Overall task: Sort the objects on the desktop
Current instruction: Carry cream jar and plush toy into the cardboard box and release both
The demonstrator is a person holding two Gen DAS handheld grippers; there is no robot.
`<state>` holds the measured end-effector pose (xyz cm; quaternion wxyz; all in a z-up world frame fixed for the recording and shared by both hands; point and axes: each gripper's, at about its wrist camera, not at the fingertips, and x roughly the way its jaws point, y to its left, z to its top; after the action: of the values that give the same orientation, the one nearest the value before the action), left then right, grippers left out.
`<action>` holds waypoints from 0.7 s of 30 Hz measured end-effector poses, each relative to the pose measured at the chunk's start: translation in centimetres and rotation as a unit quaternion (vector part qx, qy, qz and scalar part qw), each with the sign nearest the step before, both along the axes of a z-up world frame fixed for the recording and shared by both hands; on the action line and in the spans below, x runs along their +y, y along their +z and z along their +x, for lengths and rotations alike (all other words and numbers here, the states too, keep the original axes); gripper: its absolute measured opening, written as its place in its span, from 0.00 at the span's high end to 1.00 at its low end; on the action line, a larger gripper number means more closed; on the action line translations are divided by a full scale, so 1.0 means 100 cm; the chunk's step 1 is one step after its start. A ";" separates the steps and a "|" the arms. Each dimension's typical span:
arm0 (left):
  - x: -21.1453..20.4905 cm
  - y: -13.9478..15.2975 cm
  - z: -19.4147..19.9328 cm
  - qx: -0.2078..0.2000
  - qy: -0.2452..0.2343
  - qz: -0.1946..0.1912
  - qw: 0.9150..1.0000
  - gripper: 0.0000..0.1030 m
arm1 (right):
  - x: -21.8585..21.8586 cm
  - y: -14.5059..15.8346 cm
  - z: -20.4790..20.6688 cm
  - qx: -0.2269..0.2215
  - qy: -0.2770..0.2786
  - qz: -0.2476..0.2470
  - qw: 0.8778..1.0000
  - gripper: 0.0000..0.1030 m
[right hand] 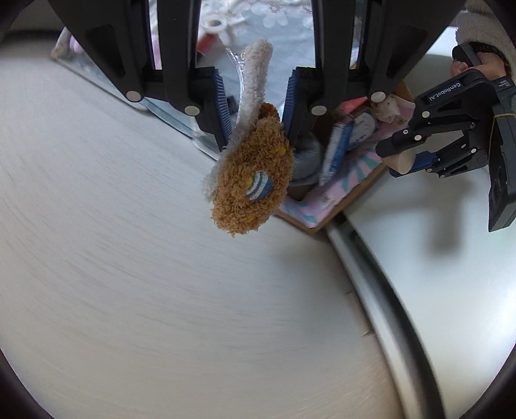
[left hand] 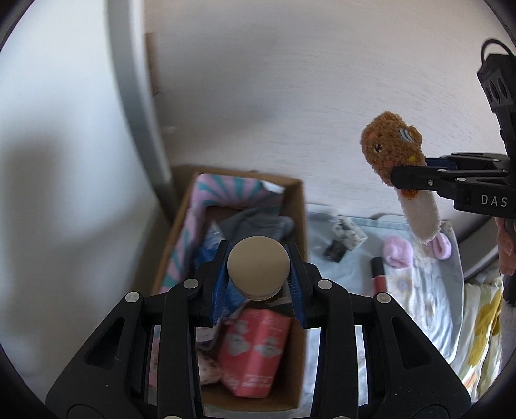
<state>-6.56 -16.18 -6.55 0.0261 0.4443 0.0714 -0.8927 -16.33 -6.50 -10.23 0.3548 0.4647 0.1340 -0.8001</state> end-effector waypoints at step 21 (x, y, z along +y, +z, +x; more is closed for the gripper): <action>-0.027 -0.048 0.014 -0.063 0.004 0.002 0.998 0.71 | -0.138 -0.076 0.021 -0.070 0.137 0.088 0.984 0.73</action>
<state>-5.12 -18.91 -11.35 0.0335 0.4996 0.0728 -0.8625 -14.25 -20.32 -17.87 0.4273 0.5258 0.2409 -0.6949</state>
